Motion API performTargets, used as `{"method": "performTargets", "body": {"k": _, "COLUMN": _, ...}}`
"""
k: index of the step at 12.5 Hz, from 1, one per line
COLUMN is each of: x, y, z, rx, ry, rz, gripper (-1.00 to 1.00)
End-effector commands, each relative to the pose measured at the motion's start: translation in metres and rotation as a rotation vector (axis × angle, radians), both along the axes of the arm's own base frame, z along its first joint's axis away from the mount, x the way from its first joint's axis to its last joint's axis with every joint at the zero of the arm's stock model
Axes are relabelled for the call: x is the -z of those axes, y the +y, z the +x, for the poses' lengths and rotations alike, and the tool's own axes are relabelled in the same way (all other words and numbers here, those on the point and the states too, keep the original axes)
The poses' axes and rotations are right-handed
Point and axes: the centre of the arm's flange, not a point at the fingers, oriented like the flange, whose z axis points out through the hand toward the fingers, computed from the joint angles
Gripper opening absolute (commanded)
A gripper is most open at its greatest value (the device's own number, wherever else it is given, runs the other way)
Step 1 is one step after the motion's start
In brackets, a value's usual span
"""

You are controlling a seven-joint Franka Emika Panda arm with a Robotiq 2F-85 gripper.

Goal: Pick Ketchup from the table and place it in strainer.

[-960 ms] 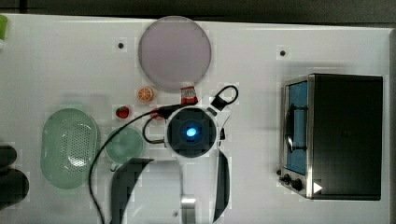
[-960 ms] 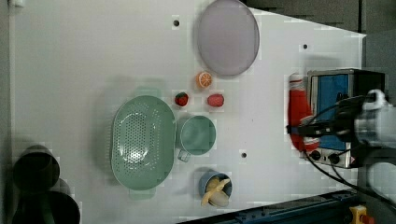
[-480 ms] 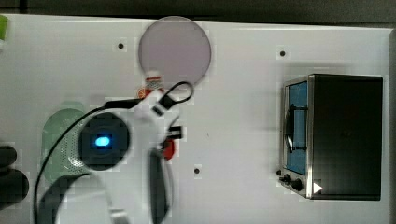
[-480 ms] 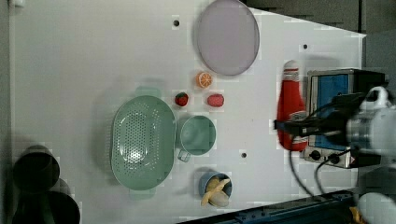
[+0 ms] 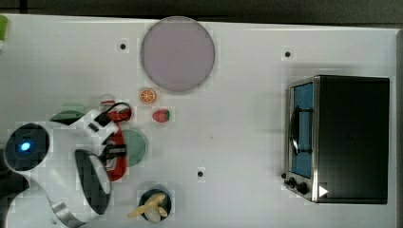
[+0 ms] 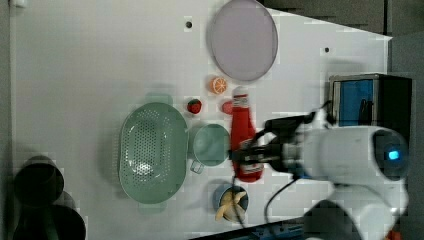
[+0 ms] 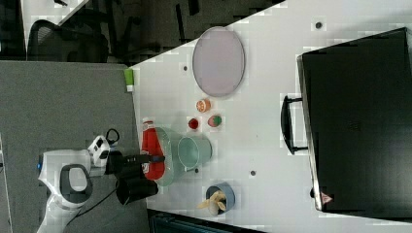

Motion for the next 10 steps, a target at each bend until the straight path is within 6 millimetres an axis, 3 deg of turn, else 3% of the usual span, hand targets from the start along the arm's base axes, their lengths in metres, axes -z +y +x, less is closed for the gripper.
{"method": "performTargets", "body": {"k": 1, "x": -0.014, "y": 0.056, "z": -0.007, "rx": 0.122, "ry": -0.083, "rz": 0.089, "gripper": 0.20}}
{"method": "performTargets", "body": {"k": 5, "x": 0.029, "y": 0.102, "z": -0.030, "rx": 0.214, "ry": -0.021, "rz": 0.155, "gripper": 0.20}}
{"method": "performTargets", "body": {"k": 10, "x": 0.078, "y": 0.123, "z": -0.035, "rx": 0.249, "ry": 0.014, "rz": 0.225, "gripper": 0.26}}
